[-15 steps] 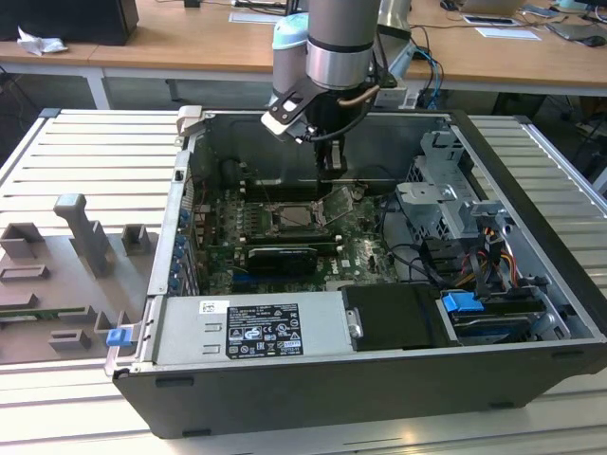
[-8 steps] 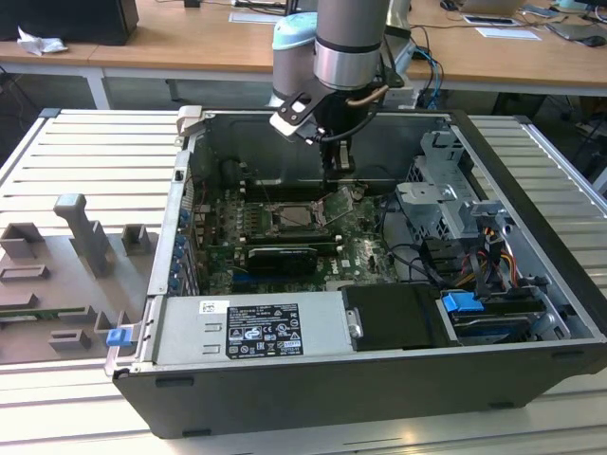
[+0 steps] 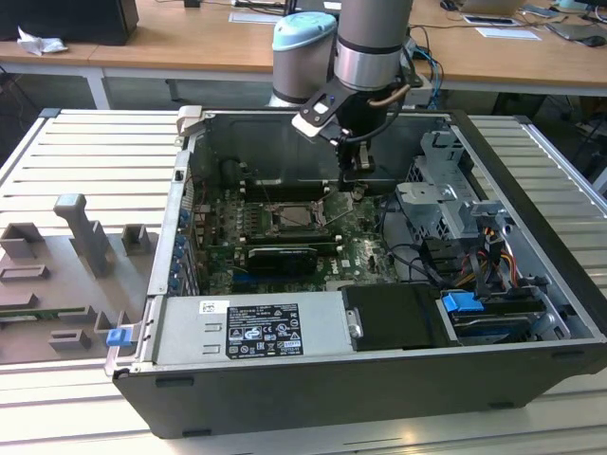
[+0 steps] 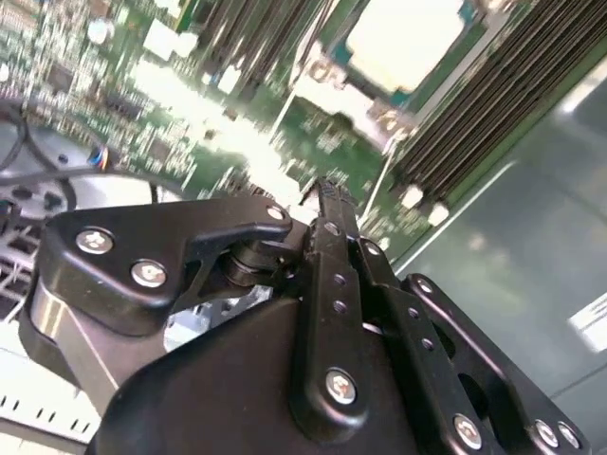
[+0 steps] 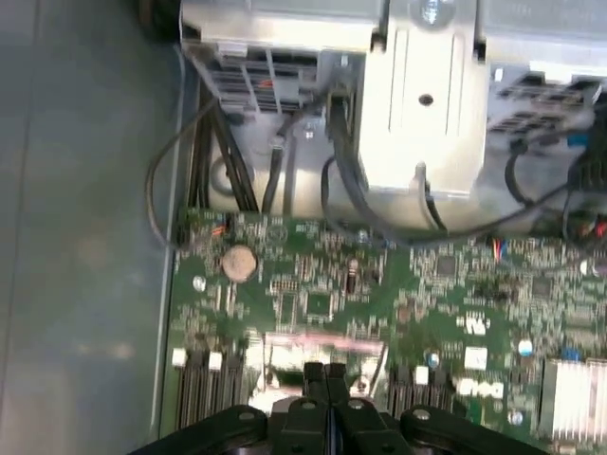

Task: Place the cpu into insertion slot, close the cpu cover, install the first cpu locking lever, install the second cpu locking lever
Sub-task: 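Close the cpu cover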

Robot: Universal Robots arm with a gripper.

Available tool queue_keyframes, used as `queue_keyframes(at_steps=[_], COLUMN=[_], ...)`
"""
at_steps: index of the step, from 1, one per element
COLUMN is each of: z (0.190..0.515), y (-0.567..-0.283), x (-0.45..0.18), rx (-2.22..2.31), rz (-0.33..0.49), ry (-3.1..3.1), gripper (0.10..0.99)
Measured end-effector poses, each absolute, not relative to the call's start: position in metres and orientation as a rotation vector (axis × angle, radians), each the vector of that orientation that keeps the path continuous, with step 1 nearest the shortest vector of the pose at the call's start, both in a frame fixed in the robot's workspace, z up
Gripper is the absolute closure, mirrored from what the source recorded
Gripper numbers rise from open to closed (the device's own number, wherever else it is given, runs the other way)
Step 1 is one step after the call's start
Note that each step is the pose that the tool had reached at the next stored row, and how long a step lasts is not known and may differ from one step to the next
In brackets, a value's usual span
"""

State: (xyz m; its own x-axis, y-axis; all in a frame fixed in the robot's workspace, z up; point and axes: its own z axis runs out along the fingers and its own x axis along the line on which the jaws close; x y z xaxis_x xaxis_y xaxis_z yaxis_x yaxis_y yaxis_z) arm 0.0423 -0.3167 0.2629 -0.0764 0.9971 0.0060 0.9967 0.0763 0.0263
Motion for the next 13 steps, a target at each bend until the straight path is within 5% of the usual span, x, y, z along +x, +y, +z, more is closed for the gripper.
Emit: queue_keyframes(at_steps=[13], z=[0.246], y=[-0.317], x=[0.070], rx=[2.179], rz=[-0.003], ry=[2.280], gripper=[0.980])
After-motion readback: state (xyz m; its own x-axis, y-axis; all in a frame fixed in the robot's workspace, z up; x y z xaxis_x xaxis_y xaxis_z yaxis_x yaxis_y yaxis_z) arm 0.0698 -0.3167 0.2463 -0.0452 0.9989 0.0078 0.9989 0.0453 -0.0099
